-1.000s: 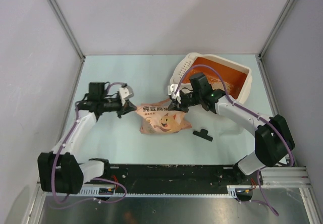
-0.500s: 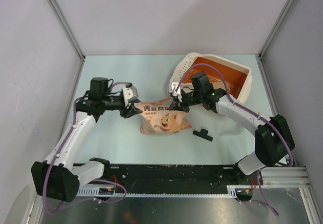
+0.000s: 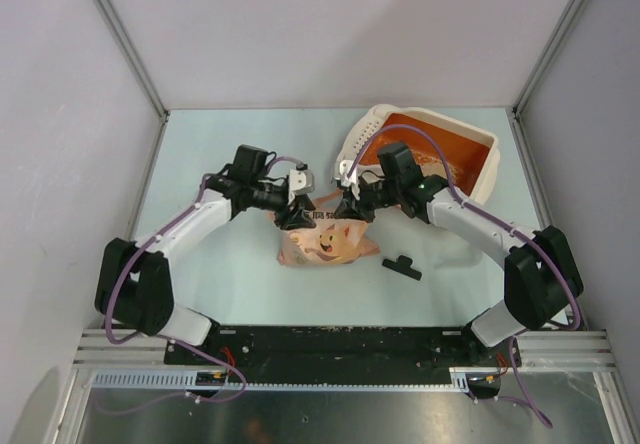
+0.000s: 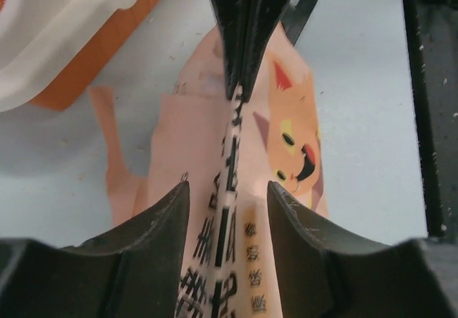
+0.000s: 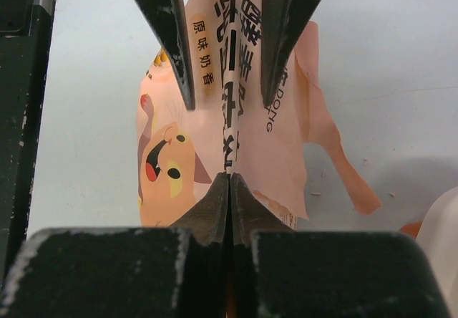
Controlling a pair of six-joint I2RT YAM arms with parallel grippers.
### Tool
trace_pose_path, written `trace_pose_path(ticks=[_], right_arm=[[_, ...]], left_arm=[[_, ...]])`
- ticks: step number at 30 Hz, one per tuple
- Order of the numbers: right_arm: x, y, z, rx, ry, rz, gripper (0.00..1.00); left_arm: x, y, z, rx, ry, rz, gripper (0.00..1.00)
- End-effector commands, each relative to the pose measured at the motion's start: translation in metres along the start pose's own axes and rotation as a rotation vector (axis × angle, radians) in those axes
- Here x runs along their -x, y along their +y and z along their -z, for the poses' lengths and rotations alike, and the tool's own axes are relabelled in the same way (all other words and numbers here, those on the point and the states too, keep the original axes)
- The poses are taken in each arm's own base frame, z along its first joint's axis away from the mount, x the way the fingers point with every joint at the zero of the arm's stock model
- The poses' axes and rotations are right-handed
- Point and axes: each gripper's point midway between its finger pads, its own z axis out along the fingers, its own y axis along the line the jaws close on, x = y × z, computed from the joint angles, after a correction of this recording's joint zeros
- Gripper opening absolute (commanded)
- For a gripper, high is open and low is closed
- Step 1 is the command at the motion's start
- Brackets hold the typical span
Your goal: Fill the litter box with clean litter
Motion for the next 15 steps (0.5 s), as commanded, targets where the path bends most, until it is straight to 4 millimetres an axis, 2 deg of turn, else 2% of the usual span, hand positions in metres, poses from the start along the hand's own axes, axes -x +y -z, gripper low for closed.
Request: trace_pose_path(ticks=[1, 3, 4, 5, 6, 7, 9, 15], right_arm=[[0.010, -0.012, 0.000, -0.023, -0.024, -0.021, 0.00], [0.008, -0.011, 0.001, -0.017, -0.020, -0.027, 0.00], [0.008, -0.012, 0.003, -0.020, -0.022, -0.028, 0.00], [0.007, -0.011, 0.004, -0.016, -0.016, -0.033, 0.00], [0.007, -0.009, 0.006, -0.009, -0.017, -0.037, 0.00], [0.004, -0.009, 0.010, -0.008, -0.009, -0.037, 0.00], [0.000, -0.007, 0.015, -0.005, 0.008, -0.041, 0.00], [-0.045, 0.000, 0.065, -0.012, 0.152, -0.097, 0.00]], left_arm=[[0.028, -0.008, -0.016, -0.078, -0.064, -0.028, 0.44], [0.022, -0.003, -0.021, -0.074, -0.044, -0.012, 0.35], [0.020, -0.001, -0.022, -0.071, -0.038, -0.007, 0.23], [0.016, 0.001, -0.024, -0.069, -0.027, 0.012, 0.17], [0.017, 0.003, -0.023, -0.065, -0.029, 0.019, 0.05], [0.018, 0.004, -0.021, -0.063, -0.037, 0.016, 0.00], [0.018, 0.008, -0.013, -0.039, -0.041, 0.036, 0.00], [0.006, 0.019, 0.006, 0.031, -0.031, 0.073, 0.00]])
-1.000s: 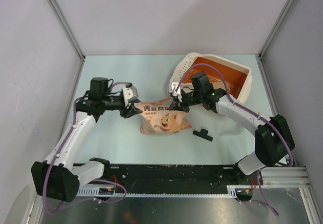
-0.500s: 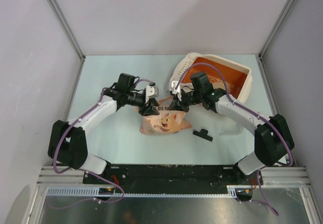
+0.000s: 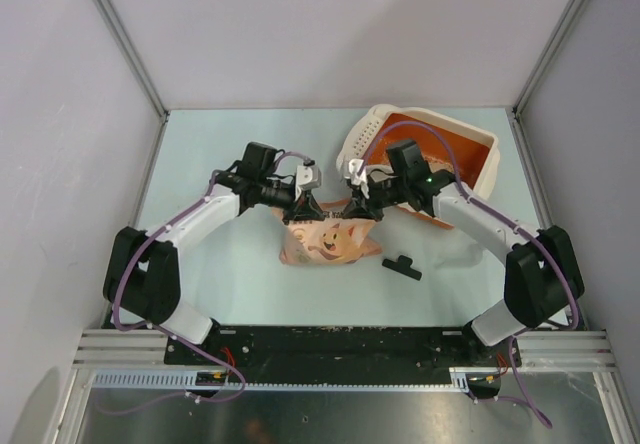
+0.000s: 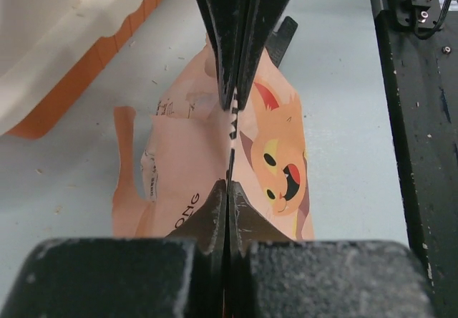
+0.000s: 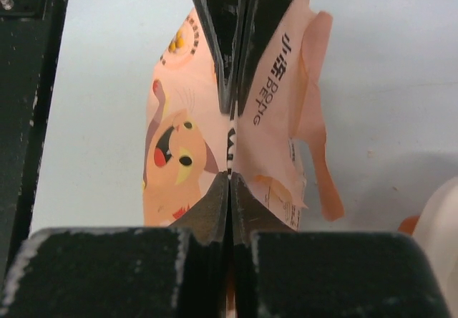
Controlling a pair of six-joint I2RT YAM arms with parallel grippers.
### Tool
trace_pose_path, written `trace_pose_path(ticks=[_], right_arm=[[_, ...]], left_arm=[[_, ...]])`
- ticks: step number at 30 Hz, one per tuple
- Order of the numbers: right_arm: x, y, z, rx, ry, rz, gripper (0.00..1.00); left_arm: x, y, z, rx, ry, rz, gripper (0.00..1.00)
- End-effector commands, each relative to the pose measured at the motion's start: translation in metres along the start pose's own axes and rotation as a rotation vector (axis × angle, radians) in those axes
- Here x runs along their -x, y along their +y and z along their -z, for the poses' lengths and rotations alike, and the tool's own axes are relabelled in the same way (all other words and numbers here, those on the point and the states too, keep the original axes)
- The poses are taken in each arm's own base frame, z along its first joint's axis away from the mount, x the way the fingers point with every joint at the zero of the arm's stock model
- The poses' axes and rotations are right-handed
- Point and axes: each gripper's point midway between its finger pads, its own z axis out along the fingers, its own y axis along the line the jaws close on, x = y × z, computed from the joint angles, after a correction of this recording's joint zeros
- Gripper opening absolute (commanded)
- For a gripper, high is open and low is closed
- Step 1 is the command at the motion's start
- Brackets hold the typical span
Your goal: Fill the litter box with clean litter
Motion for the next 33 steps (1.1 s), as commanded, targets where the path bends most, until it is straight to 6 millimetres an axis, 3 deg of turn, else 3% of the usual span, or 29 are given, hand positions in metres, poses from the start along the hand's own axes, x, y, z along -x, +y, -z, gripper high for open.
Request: trace_pose_path(ticks=[1, 5, 13, 19, 26, 29, 33], right_arm=[[-0.045, 0.003, 0.066, -0.061, 0.166, -0.116, 0.00], [-0.062, 0.002, 0.089, -0.115, 0.213, -0.138, 0.00], [-0.067, 0.000, 0.118, -0.193, 0.244, -0.154, 0.01], [-0.068, 0.006, 0.117, -0.184, 0.227, -0.181, 0.00], [-0.063, 0.001, 0.113, -0.208, 0.223, -0.160, 0.00], [-0.058, 0.012, 0.120, -0.199, 0.245, -0.103, 0.04], [-0.082, 0.066, 0.120, -0.044, 0.363, -0.199, 0.22]], left_arm=[[0.002, 0.020, 0.028, 0.108, -0.007, 0.004, 0.00], [0.003, 0.018, 0.026, 0.093, -0.016, 0.024, 0.00], [0.000, 0.020, 0.028, 0.111, -0.006, 0.019, 0.00], [-0.006, 0.012, 0.027, 0.095, -0.006, 0.039, 0.00], [0.004, 0.007, 0.023, 0.074, -0.017, 0.008, 0.00], [0.014, 0.006, 0.018, 0.063, -0.023, -0.013, 0.00], [0.022, 0.009, 0.018, 0.069, -0.026, -0.020, 0.00]])
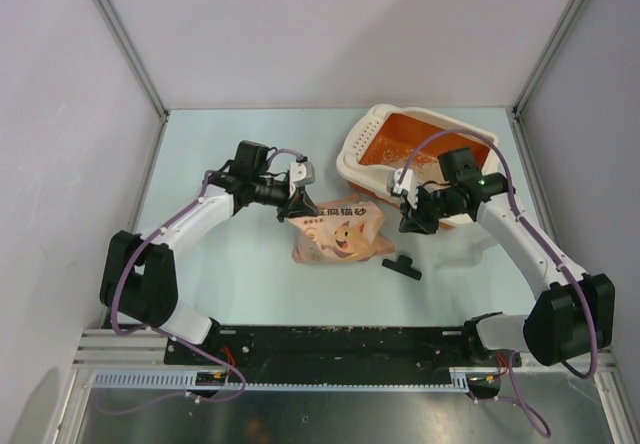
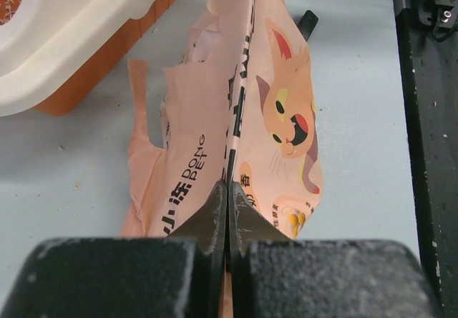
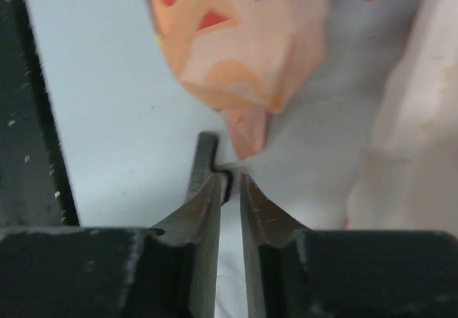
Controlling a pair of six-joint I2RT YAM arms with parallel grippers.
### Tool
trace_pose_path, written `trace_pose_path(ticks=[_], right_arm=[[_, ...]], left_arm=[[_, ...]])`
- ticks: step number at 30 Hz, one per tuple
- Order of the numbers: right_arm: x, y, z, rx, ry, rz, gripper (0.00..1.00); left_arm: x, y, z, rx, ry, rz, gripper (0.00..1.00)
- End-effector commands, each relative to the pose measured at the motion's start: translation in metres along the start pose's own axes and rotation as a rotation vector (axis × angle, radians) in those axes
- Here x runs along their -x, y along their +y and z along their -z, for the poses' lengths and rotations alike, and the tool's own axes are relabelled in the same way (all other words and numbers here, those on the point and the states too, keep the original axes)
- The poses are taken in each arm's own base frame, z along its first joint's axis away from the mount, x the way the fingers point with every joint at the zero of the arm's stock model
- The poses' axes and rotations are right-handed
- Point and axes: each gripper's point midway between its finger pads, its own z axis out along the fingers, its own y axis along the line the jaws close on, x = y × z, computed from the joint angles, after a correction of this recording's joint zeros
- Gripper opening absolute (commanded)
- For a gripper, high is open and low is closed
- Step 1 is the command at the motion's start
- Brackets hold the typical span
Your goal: Fill the litter box with clean litter
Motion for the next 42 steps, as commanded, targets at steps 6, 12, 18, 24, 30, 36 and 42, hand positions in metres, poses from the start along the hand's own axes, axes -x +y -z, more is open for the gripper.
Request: trace_pose_path(ticks=[6, 12, 18, 24, 30, 36, 42], right_arm=[[-0.077, 0.053, -0.008, 0.059, 0.192, -0.290, 0.41], [-0.099, 0.031, -0.023, -0.022, 0.192, -0.439, 0.42], [-0.108, 0.015, -0.036, -0.044, 0.193, -0.460, 0.44], [-0.116, 0.016, -0.045, -0.023, 0.208, -0.478, 0.44], [-0.123, 0.024, -0.049, 0.000, 0.218, -0.500, 0.43], [-0.127, 0.023, -0.055, 0.007, 0.225, -0.500, 0.42], [-0.126, 0.032, -0.057, 0.053, 0.234, -0.470, 0.29]], left_arm=[[0.022, 0.001, 0.009, 0.040, -0.007, -0.031, 0.00], [0.024, -0.002, 0.012, 0.051, -0.006, -0.034, 0.00], [0.025, -0.003, 0.011, 0.045, -0.009, -0.025, 0.00], [0.026, -0.004, 0.009, 0.044, -0.005, -0.021, 0.00], [0.025, -0.004, 0.009, 0.047, -0.001, -0.021, 0.00], [0.024, -0.004, 0.008, 0.048, 0.004, -0.019, 0.00], [0.023, -0.006, 0.007, 0.046, 0.007, -0.020, 0.00]])
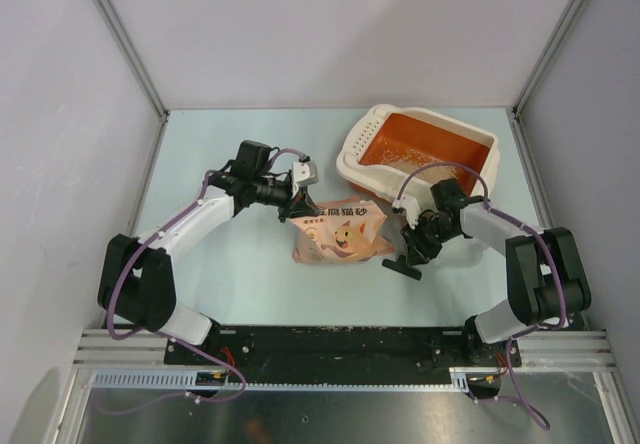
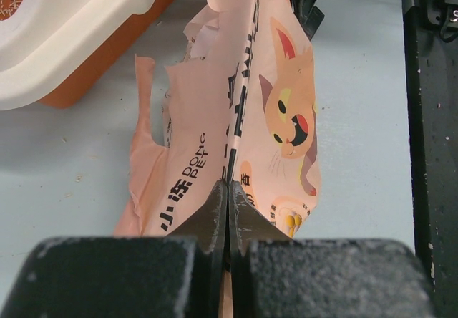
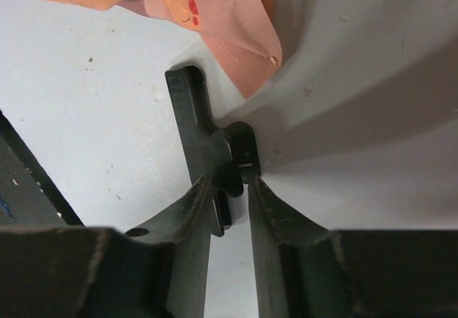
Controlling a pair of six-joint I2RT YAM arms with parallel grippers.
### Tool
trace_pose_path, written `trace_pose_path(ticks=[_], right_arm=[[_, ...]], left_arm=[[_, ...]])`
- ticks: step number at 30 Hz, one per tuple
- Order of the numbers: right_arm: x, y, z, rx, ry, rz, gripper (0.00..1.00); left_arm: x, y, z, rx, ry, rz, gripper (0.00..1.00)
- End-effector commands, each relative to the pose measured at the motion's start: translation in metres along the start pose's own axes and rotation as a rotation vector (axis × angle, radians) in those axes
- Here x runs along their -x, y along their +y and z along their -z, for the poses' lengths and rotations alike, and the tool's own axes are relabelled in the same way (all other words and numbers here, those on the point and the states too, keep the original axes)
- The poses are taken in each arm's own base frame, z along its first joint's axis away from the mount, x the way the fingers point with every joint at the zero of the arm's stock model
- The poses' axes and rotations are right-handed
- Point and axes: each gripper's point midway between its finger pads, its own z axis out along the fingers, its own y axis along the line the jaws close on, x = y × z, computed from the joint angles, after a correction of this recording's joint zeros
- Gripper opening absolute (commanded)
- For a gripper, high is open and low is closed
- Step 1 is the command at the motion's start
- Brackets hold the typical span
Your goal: Fill the litter box with clean litter
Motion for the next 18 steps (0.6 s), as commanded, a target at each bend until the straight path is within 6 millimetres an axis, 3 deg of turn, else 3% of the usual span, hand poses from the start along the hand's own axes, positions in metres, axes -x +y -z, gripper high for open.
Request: trace_pose_path(ticks=[1, 6, 9, 10, 11, 13, 18], right_arm=[[0.002, 0.007, 0.000, 0.031, -0.006, 0.041, 0.27], [0.008, 0.019, 0.008, 0.065, -0.033, 0.054, 0.00], [0.012, 0.029, 0.021, 0.081, -0.039, 0.081, 0.00], [0.005, 0.038, 0.027, 0.106, -0.009, 0.072, 0.00], [0.014, 0.041, 0.039, 0.098, -0.028, 0.128, 0.00], [0.013, 0.057, 0.058, 0.109, -0.025, 0.157, 0.00], [0.025, 0.091, 0.092, 0.096, -0.103, 0.341, 0.00]], left_arm=[[0.018, -0.004, 0.008, 0.016, -0.025, -0.033, 0.00], [0.018, -0.002, 0.005, 0.008, -0.024, -0.030, 0.00], [0.022, 0.000, 0.005, 0.008, -0.032, -0.036, 0.00], [0.022, 0.001, 0.005, 0.007, -0.031, -0.035, 0.00], [0.023, 0.002, 0.005, 0.009, -0.031, -0.034, 0.00], [0.026, 0.003, 0.005, 0.009, -0.034, -0.038, 0.00], [0.027, 0.006, 0.003, 0.007, -0.035, -0.037, 0.01]])
